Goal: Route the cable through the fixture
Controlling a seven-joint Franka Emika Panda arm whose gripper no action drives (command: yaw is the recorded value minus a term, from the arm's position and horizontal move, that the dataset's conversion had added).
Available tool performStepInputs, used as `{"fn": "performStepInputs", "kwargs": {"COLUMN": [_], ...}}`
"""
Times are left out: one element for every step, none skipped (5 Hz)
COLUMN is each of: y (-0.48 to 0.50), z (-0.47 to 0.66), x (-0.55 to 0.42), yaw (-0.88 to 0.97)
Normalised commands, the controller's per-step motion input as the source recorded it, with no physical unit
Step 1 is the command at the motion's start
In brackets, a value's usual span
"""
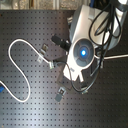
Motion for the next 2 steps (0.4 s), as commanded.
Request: {"fn": "performStepInputs", "kwargs": {"y": [-0.079,-0.011], "z": [0.19,0.00], "x": [0.153,0.016], "yaw": [0.74,0.47]}}
